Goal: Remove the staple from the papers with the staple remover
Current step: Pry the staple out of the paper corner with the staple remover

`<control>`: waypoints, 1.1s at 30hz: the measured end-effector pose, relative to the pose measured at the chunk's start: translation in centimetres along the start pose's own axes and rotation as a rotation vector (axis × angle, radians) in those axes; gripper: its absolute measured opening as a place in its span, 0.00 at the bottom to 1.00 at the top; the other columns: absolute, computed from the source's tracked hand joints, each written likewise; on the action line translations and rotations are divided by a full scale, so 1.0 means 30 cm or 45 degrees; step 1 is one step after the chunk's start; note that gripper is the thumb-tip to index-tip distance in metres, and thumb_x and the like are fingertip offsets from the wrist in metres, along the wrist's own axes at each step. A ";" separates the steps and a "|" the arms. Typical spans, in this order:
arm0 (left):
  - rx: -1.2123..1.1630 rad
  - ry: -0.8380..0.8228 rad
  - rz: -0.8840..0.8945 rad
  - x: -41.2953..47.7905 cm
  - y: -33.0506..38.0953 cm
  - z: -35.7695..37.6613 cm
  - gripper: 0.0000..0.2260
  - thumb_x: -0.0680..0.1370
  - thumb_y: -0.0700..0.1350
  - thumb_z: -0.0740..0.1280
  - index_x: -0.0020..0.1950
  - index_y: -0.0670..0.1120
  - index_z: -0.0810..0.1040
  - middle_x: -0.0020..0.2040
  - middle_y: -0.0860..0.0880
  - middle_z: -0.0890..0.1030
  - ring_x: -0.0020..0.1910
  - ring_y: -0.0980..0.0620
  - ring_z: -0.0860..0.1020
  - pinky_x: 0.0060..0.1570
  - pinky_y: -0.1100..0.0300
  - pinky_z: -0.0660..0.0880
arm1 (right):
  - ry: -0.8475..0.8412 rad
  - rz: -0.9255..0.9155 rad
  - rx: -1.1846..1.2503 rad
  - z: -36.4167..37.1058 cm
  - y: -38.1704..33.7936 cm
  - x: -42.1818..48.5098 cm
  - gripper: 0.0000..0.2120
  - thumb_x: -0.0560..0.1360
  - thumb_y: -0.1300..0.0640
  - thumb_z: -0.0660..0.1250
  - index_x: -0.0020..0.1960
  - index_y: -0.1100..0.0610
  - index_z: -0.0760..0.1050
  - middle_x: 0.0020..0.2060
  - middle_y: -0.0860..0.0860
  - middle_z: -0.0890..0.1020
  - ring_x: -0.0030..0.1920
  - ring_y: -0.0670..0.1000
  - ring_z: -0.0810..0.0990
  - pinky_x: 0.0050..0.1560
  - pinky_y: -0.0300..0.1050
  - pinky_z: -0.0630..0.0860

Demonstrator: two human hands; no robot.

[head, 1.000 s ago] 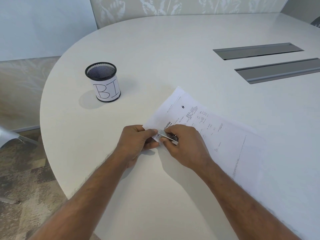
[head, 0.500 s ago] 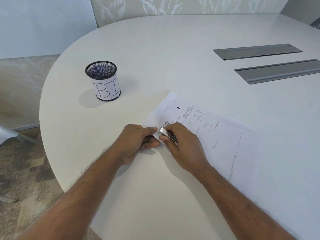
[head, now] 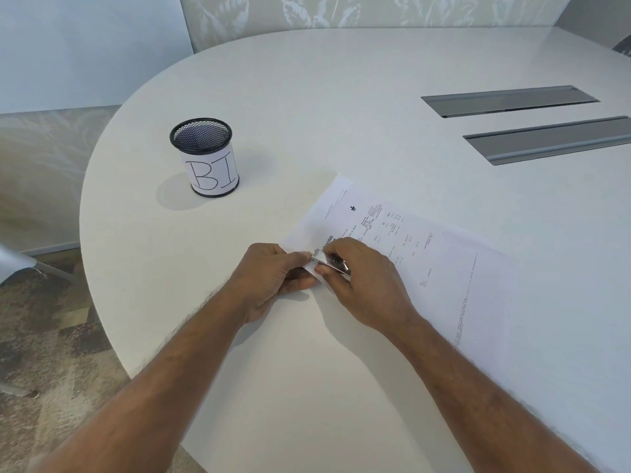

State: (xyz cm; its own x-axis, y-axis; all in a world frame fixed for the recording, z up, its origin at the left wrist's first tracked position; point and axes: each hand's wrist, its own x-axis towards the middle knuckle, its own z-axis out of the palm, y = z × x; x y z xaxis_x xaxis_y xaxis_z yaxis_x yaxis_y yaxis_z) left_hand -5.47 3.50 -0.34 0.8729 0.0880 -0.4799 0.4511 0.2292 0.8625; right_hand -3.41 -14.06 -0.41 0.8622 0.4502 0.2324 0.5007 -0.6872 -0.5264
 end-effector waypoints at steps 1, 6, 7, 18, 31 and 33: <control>0.011 -0.001 0.003 -0.001 0.000 0.002 0.09 0.76 0.38 0.71 0.51 0.32 0.80 0.53 0.28 0.82 0.35 0.45 0.84 0.41 0.58 0.83 | -0.003 0.010 0.029 0.001 0.004 0.002 0.08 0.78 0.48 0.66 0.52 0.52 0.76 0.45 0.46 0.80 0.44 0.50 0.78 0.44 0.50 0.76; 0.048 0.015 0.001 0.004 0.000 0.000 0.07 0.76 0.38 0.72 0.48 0.34 0.80 0.55 0.27 0.81 0.38 0.43 0.84 0.44 0.54 0.83 | -0.054 0.047 0.180 0.005 0.023 0.009 0.08 0.78 0.46 0.65 0.48 0.50 0.75 0.40 0.45 0.80 0.41 0.47 0.76 0.43 0.48 0.75; 0.051 0.015 -0.003 0.006 0.000 0.000 0.07 0.76 0.38 0.72 0.46 0.33 0.80 0.55 0.28 0.81 0.39 0.43 0.84 0.44 0.55 0.83 | -0.064 0.064 0.212 0.005 0.027 0.012 0.08 0.78 0.46 0.65 0.47 0.50 0.75 0.39 0.45 0.79 0.39 0.47 0.76 0.41 0.48 0.75; 0.014 -0.002 -0.020 0.010 0.002 -0.004 0.09 0.76 0.38 0.72 0.51 0.33 0.79 0.46 0.32 0.83 0.33 0.47 0.84 0.38 0.59 0.84 | -0.167 0.211 0.556 0.002 0.053 0.038 0.15 0.74 0.40 0.64 0.47 0.52 0.78 0.38 0.52 0.83 0.34 0.47 0.74 0.40 0.53 0.76; 0.040 0.076 0.019 -0.005 0.006 0.012 0.07 0.75 0.38 0.72 0.42 0.38 0.76 0.43 0.34 0.83 0.31 0.47 0.84 0.38 0.57 0.84 | -0.056 0.082 0.339 0.018 0.056 0.028 0.06 0.76 0.46 0.68 0.44 0.45 0.74 0.35 0.41 0.78 0.34 0.41 0.73 0.36 0.40 0.68; 0.044 0.094 0.030 -0.012 0.008 0.017 0.06 0.76 0.38 0.72 0.45 0.38 0.76 0.42 0.34 0.83 0.29 0.48 0.84 0.34 0.59 0.83 | -0.039 0.041 0.297 0.019 0.054 0.027 0.05 0.76 0.46 0.68 0.44 0.44 0.73 0.35 0.40 0.77 0.35 0.40 0.74 0.36 0.36 0.65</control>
State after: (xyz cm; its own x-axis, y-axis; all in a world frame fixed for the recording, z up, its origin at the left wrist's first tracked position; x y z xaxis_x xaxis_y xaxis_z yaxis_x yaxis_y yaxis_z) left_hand -5.57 3.03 0.10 0.8680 0.1644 -0.4686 0.4377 0.1925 0.8783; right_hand -1.95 -14.48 -1.54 0.8730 0.4496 0.1891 0.4383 -0.5530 -0.7086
